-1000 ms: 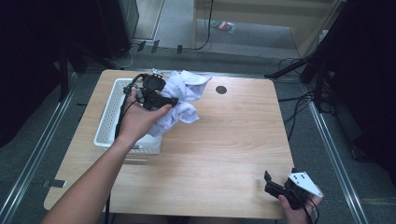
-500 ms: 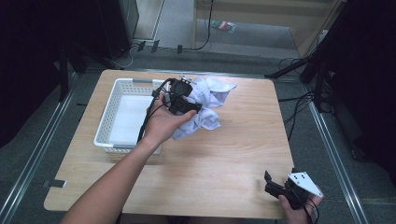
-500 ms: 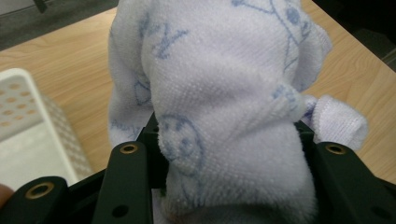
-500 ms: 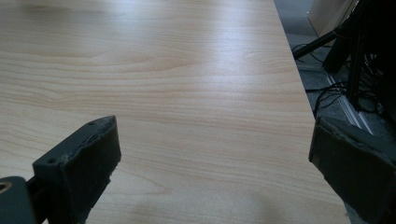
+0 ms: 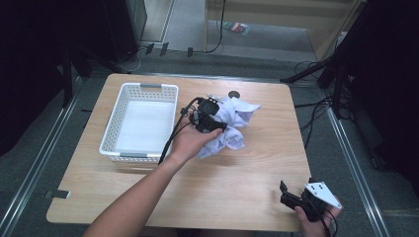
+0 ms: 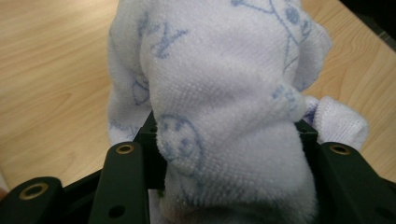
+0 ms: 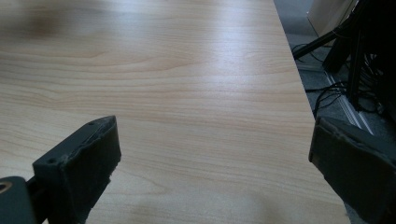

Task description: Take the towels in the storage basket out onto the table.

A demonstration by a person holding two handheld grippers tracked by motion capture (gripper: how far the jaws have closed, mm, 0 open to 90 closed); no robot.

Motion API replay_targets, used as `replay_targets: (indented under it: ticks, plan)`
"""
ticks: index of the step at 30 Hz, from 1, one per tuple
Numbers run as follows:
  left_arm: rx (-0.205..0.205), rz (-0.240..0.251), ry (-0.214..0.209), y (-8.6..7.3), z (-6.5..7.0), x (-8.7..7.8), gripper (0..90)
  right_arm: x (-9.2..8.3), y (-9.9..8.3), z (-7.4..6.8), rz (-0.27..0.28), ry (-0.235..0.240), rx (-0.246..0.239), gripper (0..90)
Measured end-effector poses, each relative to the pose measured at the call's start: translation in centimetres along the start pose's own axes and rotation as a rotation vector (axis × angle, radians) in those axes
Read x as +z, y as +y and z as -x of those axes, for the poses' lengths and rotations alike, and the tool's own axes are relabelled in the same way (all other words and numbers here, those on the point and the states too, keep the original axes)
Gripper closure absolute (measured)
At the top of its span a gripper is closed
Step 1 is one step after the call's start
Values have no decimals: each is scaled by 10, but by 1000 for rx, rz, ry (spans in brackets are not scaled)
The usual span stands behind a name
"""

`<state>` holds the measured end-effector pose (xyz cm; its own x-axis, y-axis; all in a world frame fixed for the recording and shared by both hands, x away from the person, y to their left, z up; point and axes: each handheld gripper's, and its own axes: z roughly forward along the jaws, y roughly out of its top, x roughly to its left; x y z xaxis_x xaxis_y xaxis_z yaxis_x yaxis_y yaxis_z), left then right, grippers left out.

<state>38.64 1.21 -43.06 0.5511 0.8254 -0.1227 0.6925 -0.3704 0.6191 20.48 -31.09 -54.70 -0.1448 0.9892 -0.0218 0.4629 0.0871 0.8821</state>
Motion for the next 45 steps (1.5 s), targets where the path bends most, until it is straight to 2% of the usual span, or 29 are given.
replay_targets:
  ticks: [1, 8, 9, 12, 14, 15, 16, 18, 19, 22, 23, 24, 27, 28, 29, 30, 31, 36, 39, 40, 41, 44, 45]
  plan:
    - [-12, -5, 6, -4, 3, 9, 491, 0, 0, 0, 0, 0, 2, 22]
    - [-2, -26, -12, -14, 11, 29, 475, 0, 0, 0, -1, 0, 4, 22]
    - [-10, -56, -13, -17, 12, 35, 463, 0, 0, 0, -1, 0, 3, 22]
    - [-10, -82, 4, -21, 15, 41, 430, 0, 0, 0, 0, 1, 3, 22]
    - [4, -93, 11, -24, 18, 45, 366, 0, 0, 0, 0, 0, 0, 22]
    - [4, -82, -18, -25, 19, 44, 306, 0, 0, 0, 0, 1, 1, 22]
    - [4, -82, -18, -25, 19, 44, 261, 0, 0, 0, 0, 1, 1, 22]
    - [3, -80, -32, -25, 20, 40, 120, 0, 0, 0, 0, 1, 2, 22]
    - [9, -79, -36, -24, 21, 37, 85, 0, 0, 0, -1, 2, 1, 22]
    - [24, -69, -36, -24, 22, 29, 41, 0, 0, 0, -2, 1, 2, 22]
    - [18, -40, -51, -25, 21, 21, 23, 0, 0, 0, -2, 2, 2, 22]
    - [18, -40, -51, -25, 21, 21, 23, 0, 0, 0, -2, 2, 2, 22]
    - [2, 8, -61, -27, 14, 5, 23, 0, 0, 0, -3, 1, 2, 22]
    - [2, 8, -61, -27, 14, 5, 23, 0, 0, 0, -3, 1, 2, 22]
    - [5, 22, -44, -29, 10, -2, 23, 1, 0, 0, -4, 1, 2, 22]
    - [5, 22, -44, -29, 10, -2, 24, 1, 0, 0, -4, 1, 2, 22]
    - [-1, 32, -41, -31, 5, -8, 23, 1, 0, 0, -5, 0, 1, 22]
    - [-16, 65, -50, -36, -6, -23, 24, 1, 0, 0, -6, 0, 2, 22]
    - [-21, 88, -30, -41, -17, -37, 24, 1, 0, 0, -8, 0, 3, 22]
    - [-21, 88, -30, -41, -17, -37, 24, 1, 0, 0, -8, 0, 3, 22]
    - [-26, 102, -3, -45, -21, -42, 24, 1, 0, 0, -8, -1, 3, 22]
    - [-27, 106, 2, -49, -25, -48, 26, 1, 0, 0, -8, -2, 4, 22]
    - [-25, 107, 13, -53, -29, -54, 40, 1, 0, 0, -9, -2, 5, 22]
